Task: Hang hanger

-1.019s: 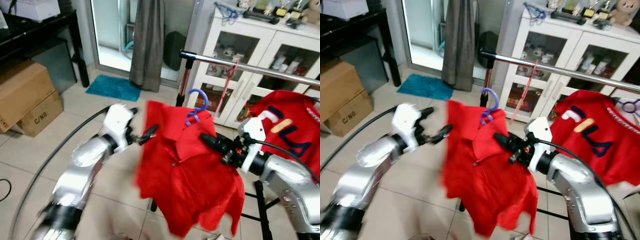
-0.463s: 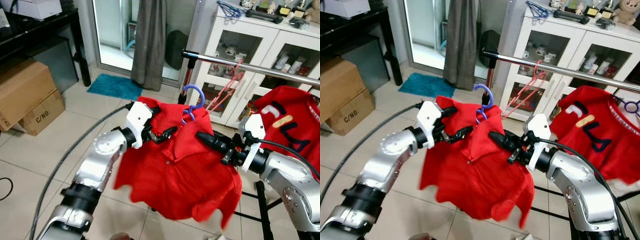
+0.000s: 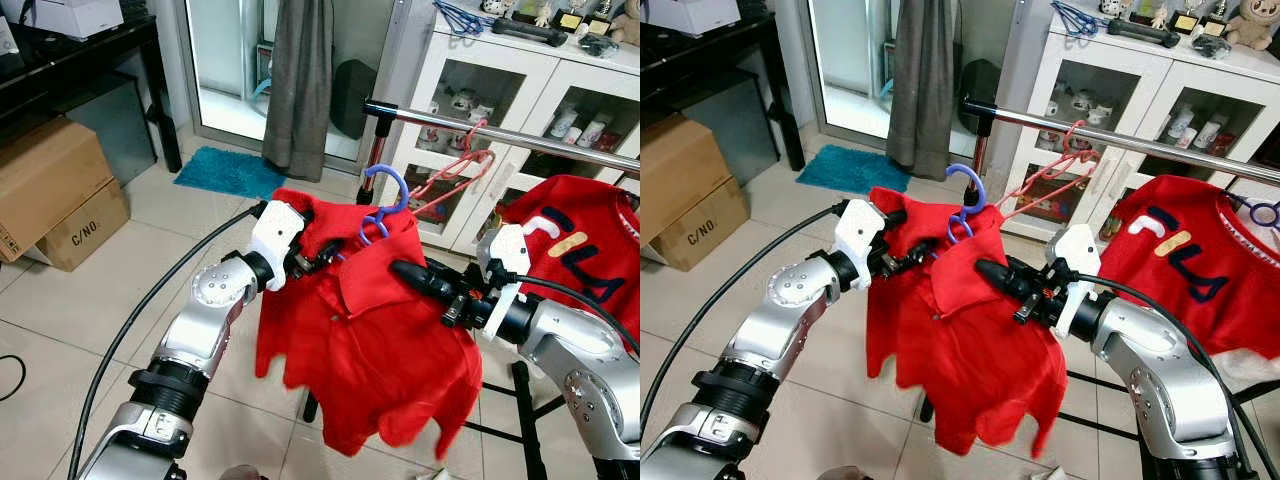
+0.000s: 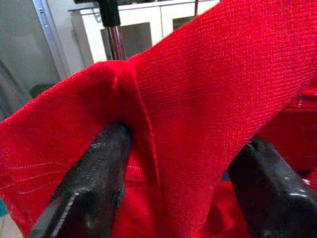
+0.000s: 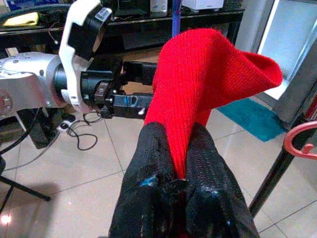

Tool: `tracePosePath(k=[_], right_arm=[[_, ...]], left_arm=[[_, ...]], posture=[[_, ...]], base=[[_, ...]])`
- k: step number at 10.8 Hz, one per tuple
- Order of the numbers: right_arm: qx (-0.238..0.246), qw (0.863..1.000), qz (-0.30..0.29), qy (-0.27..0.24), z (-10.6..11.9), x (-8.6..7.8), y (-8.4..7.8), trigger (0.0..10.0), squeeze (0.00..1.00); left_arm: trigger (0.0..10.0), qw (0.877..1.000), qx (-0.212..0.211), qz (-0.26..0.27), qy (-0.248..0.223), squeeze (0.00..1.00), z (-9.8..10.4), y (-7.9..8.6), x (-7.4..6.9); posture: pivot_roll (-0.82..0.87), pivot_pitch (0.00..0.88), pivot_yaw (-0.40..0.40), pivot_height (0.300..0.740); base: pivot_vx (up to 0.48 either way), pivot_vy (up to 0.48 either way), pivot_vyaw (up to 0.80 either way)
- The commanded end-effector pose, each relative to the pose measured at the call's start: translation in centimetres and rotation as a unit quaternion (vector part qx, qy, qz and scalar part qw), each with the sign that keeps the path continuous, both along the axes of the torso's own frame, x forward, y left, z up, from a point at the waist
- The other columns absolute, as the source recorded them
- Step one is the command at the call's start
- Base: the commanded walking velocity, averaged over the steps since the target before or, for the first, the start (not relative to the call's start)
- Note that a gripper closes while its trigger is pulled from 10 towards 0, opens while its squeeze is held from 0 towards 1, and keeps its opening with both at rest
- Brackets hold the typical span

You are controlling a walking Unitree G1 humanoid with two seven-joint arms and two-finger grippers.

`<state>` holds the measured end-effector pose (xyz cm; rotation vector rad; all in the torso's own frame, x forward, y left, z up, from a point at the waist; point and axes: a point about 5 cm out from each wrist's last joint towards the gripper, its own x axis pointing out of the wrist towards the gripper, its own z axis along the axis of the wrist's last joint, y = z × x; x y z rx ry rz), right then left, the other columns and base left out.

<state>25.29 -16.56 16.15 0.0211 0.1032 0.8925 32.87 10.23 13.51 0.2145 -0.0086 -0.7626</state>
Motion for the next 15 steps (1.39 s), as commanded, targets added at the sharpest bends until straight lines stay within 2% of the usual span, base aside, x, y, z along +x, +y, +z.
tracePosePath(k=[1,5,10,13,14,15], right_arm=[[-0.002,1.000,0.010,-0.026,1.0,0.0,0.2,10.0,0.00],[-0.013,1.000,0.004,-0.023,0.8,0.3,0.0,10.0,0.00],[-0.028,0.999,-0.002,-0.023,0.5,0.4,-0.1,10.0,0.00],[-0.063,0.998,0.001,-0.018,-0.3,0.2,-0.3,10.0,0.00],[-0.085,0.996,0.006,-0.014,-0.7,0.1,-0.5,10.0,0.00],[-0.110,0.994,0.016,-0.014,-1.0,0.1,-0.6,10.0,0.00]], left_arm=[[0.0,1.000,-0.011,-0.022,-0.013,0.00,0.7,-0.6,-0.4],[0.0,0.998,-0.031,-0.058,-0.012,0.00,1.2,-0.7,-1.6],[0.0,0.998,-0.035,-0.058,-0.015,0.00,1.9,-0.2,-2.0],[0.0,0.987,-0.077,-0.139,0.003,0.00,4.3,0.3,-3.7],[0.0,0.983,-0.092,-0.159,0.001,0.00,5.9,1.2,-4.0],[0.0,0.983,-0.093,-0.157,-0.008,0.00,7.2,2.3,-3.7]], posture=[[0.13,0.000,-0.088,0.740],[0.13,0.000,-0.089,0.740],[0.13,0.000,-0.089,0.740],[0.13,0.000,-0.093,0.740],[0.14,0.000,-0.096,0.740],[0.14,0.000,-0.097,0.740]], base=[[0.000,0.000,0.00],[0.000,0.000,0.00],[0.000,0.000,0.00],[0.000,0.000,0.00],[0.000,0.000,0.00],[0.000,0.000,0.00]])
